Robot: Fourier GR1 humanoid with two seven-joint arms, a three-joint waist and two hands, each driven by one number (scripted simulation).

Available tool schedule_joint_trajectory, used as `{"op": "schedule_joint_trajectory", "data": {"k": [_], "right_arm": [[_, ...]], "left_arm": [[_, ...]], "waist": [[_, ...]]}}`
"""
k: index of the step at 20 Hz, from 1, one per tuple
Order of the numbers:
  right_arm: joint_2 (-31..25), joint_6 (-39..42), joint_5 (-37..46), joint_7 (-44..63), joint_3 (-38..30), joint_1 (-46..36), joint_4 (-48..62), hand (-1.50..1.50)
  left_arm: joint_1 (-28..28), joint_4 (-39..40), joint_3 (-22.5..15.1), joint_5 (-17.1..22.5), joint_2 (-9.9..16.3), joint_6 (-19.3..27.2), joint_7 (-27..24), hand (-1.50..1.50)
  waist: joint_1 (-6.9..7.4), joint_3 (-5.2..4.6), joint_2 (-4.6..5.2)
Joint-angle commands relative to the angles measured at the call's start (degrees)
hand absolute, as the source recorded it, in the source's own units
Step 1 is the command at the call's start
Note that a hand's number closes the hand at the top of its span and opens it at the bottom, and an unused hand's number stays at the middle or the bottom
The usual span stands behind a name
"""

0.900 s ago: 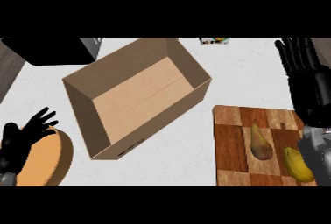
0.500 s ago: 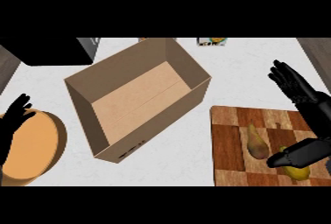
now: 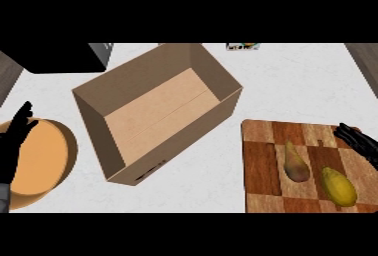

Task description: Pick the lemon from the cutting board and place it in the cardboard box

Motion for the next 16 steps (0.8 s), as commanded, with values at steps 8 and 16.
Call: {"op": "schedule_joint_trajectory", "data": {"k": [8,16], "right_arm": [[-13.32,-6.98,24.48,-25.37,3.65,-3.87,12.56,-1.5],[-13.53,-13.33,40.11,-20.96,14.24,-13.89,18.74,-1.5]], "left_arm": [[-2.89,3.21,-1.35,-2.49,-1.88,1.0,-1.8,0.0],[-3.66,3.33,-1.94,-3.39,-2.7,0.17,-1.66,0.0]], "waist": [[2.14,-0.39,-0.06],[3.23,-0.51,-0.14]]}}
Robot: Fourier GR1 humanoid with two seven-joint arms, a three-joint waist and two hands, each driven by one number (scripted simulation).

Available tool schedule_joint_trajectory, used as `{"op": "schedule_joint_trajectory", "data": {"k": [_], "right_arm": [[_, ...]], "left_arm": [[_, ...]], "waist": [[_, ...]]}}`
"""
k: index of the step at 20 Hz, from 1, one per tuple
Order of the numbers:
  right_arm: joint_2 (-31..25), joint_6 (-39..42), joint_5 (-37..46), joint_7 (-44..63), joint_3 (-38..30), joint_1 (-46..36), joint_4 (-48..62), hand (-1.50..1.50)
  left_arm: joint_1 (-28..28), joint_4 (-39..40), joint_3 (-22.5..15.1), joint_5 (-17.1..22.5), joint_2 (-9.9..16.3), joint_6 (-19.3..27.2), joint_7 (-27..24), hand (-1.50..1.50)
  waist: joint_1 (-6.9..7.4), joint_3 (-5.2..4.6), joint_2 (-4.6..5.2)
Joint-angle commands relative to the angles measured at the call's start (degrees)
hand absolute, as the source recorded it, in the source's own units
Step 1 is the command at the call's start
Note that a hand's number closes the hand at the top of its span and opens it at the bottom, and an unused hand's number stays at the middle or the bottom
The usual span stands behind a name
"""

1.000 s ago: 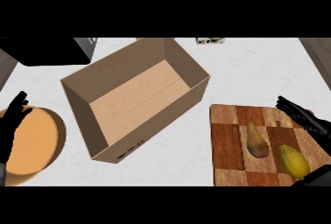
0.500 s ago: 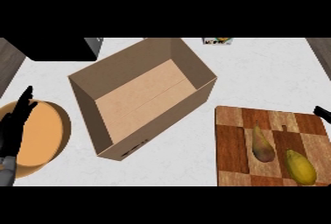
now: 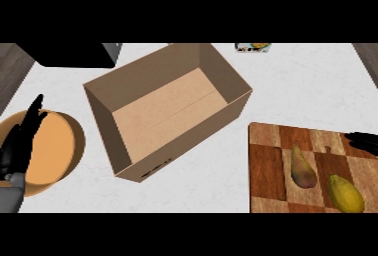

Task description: Pick the lemon from the cutting board and place it in the cardboard box

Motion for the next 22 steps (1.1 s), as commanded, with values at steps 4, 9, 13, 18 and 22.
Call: {"op": "schedule_joint_trajectory", "data": {"k": [4,9,13,18,22], "right_arm": [[3.81,1.13,12.39,-4.98,7.4,-9.07,8.75,-1.5],[6.3,2.51,16.79,-1.76,7.9,-12.67,9.98,-1.5],[5.91,1.9,18.85,-0.86,6.53,-9.04,5.65,-1.5],[9.7,4.34,21.54,2.14,6.69,-12.82,6.37,-1.5],[10.79,4.26,21.05,-0.52,5.7,-11.39,7.63,-1.5]], "left_arm": [[-0.97,2.12,0.77,-1.4,-0.8,0.03,-0.58,0.0],[2.81,-2.2,1.15,-2.6,-2.22,0.45,0.66,0.0],[2.09,1.19,3.58,-2.88,-2.1,-1.35,-2.15,0.0],[-1.86,3.89,3.92,-4.82,-2.86,-1.37,-1.38,0.0],[0.79,-0.96,4.55,-4.17,-3.16,-2.44,0.94,0.0]], "waist": [[-0.27,-0.14,-0.14],[-1.04,-0.19,-0.43],[-1.8,-0.23,-0.53],[-1.81,-0.24,-0.49],[-1.56,-0.21,-0.56]]}}
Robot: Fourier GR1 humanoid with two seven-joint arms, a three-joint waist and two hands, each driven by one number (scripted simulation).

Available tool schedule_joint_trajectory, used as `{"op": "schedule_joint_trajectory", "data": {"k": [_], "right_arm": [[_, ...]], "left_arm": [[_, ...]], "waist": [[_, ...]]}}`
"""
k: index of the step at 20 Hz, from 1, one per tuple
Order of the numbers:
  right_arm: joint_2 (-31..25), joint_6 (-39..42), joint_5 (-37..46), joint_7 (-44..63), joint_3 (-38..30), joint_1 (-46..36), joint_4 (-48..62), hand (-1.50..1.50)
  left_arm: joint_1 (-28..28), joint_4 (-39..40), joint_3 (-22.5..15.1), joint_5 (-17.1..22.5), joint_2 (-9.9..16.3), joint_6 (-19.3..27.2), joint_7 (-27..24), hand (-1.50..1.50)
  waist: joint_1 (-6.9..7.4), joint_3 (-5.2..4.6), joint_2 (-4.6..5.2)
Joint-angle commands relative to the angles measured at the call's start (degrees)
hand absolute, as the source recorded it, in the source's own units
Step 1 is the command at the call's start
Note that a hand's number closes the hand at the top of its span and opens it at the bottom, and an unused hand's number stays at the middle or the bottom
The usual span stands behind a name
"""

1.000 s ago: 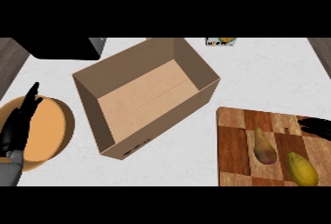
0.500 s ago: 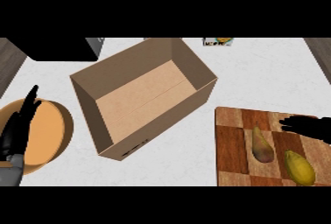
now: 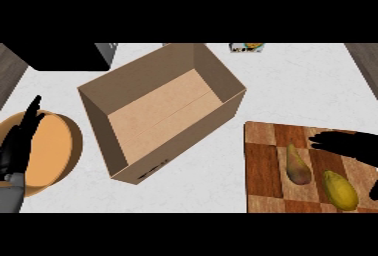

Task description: Pick the lemon from the cutting board and place it in the cardboard box

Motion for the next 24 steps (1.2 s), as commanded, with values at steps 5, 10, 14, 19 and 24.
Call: {"op": "schedule_joint_trajectory", "data": {"k": [5,10,14,19,24], "right_arm": [[-1.67,4.83,-1.58,-5.32,-0.1,4.54,-6.19,-1.5],[-2.57,6.13,-3.07,-6.85,-0.13,4.6,-8.25,-1.5],[-4.3,7.64,-2.29,0.29,1.25,9.36,-17.83,-1.5],[1.0,6.49,3.41,6.62,1.39,7.49,-15.42,-1.5],[2.1,4.89,6.99,5.66,-0.47,8.4,-11.62,-1.5]], "left_arm": [[2.97,-1.44,0.32,-1.07,-2.08,0.1,-1.04,0.0],[0.95,-0.35,2.23,-0.75,-0.94,-1.18,-0.19,0.0],[3.86,-3.85,1.89,-1.12,-1.41,-2.01,-0.13,0.0],[0.04,-0.78,1.57,-2.8,-3.35,-1.92,0.9,0.0],[3.28,-2.81,3.0,-3.29,-2.98,-2.85,-1.06,0.0]], "waist": [[-0.44,-0.05,-0.13],[-0.28,-0.04,-0.02],[-0.47,-0.07,-0.18],[-0.11,-0.04,0.0],[0.25,-0.01,0.01]]}}
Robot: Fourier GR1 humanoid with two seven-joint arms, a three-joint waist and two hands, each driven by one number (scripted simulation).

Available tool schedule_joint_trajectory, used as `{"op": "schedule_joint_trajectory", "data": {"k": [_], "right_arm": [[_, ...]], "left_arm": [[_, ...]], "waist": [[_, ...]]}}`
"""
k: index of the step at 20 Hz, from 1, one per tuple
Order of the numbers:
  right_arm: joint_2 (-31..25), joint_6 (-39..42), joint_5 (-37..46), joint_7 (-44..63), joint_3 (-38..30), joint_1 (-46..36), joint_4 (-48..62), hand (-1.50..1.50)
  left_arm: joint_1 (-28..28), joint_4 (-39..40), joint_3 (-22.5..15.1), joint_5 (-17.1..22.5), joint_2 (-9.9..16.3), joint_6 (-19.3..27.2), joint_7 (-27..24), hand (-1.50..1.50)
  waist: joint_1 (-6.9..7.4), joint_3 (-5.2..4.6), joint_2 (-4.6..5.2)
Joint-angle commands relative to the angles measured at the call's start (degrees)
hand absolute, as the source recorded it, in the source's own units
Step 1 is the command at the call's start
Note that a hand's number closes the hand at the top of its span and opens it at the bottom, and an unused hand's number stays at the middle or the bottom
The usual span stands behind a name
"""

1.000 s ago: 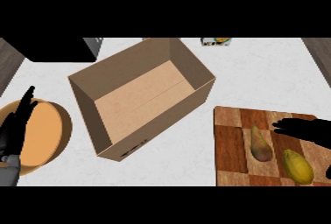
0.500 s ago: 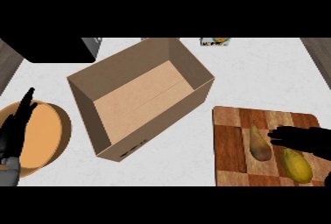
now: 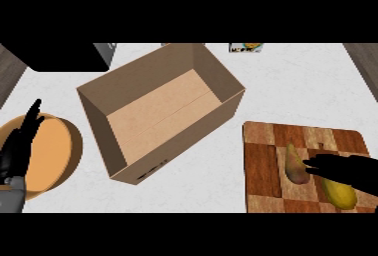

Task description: Pick the lemon from the cutting board and place it in the cardboard box

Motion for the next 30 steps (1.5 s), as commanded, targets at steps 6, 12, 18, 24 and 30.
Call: {"op": "schedule_joint_trajectory", "data": {"k": [6,12,18,24,30], "right_arm": [[9.5,-9.51,3.92,0.43,-3.85,0.95,1.63,1.5],[10.51,-13.25,3.87,-3.64,-9.74,-1.25,4.34,1.5],[19.08,-14.94,3.92,22.02,-14.6,-0.54,-1.29,1.5],[28.08,-20.23,9.33,48.7,-17.02,2.21,-10.45,1.5],[33.75,-19.96,18.7,62.37,-10.86,0.35,-33.12,1.5]], "left_arm": [[-2.57,2.6,1.55,-1.14,0.09,-1.26,-0.8,0.0],[4.11,-5.4,1.16,-1.53,-1.73,-1.34,0.96,0.0],[-0.42,-1.0,3.05,-0.91,-0.13,-1.59,0.87,0.0],[2.98,-0.08,3.35,-0.81,-0.77,-1.36,-1.41,0.0],[2.49,-1.61,2.86,-1.46,-0.97,-1.11,-0.39,0.0]], "waist": [[-0.16,0.05,0.11],[0.37,0.07,0.04],[-1.12,-0.11,-0.33],[-2.82,-0.47,-1.07],[-1.15,-0.15,-0.68]]}}
